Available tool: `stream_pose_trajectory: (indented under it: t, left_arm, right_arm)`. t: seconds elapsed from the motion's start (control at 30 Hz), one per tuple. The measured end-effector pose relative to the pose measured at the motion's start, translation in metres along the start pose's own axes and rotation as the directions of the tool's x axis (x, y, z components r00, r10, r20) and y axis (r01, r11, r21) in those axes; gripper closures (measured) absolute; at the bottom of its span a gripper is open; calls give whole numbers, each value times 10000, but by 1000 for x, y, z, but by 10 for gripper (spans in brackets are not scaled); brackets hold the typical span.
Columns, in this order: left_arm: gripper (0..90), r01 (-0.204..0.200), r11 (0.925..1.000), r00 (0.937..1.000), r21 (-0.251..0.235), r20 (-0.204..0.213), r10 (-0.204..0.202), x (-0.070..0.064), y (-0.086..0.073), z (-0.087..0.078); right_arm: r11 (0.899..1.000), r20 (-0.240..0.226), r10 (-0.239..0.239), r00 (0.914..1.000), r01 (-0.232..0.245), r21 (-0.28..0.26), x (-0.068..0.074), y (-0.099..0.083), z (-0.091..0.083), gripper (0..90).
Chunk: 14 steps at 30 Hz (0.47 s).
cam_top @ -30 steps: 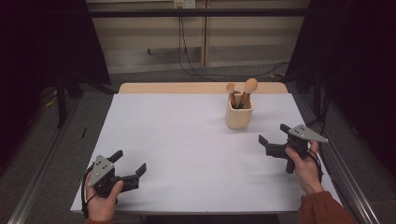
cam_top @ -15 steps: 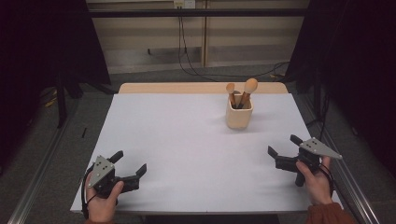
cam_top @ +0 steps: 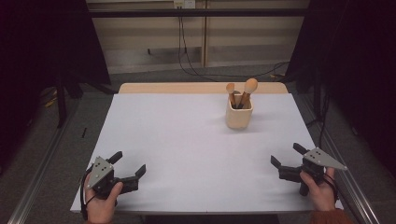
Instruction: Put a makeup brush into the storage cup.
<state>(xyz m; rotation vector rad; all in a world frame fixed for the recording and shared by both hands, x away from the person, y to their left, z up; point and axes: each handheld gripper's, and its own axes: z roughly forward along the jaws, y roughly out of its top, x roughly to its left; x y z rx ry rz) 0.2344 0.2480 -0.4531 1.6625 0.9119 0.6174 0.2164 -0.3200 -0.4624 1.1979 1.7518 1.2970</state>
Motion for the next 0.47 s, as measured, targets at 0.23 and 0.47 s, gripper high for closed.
stream_pose_trajectory:
  t: [0.23, 0.47]
  left_arm:
    - [28, -69, 9999, 10000, 104, 2, 69, 1, -1, 0]
    - [28, -31, 9999, 10000, 165, 10, 31, 2, -1, 1]
  right_arm:
    - [9999, -56, 1, 10000, -2, -153, -2, -2, -6, 4]
    - [9998, -130, -45, 9999, 42, -182, -4, -1, -2, 3]
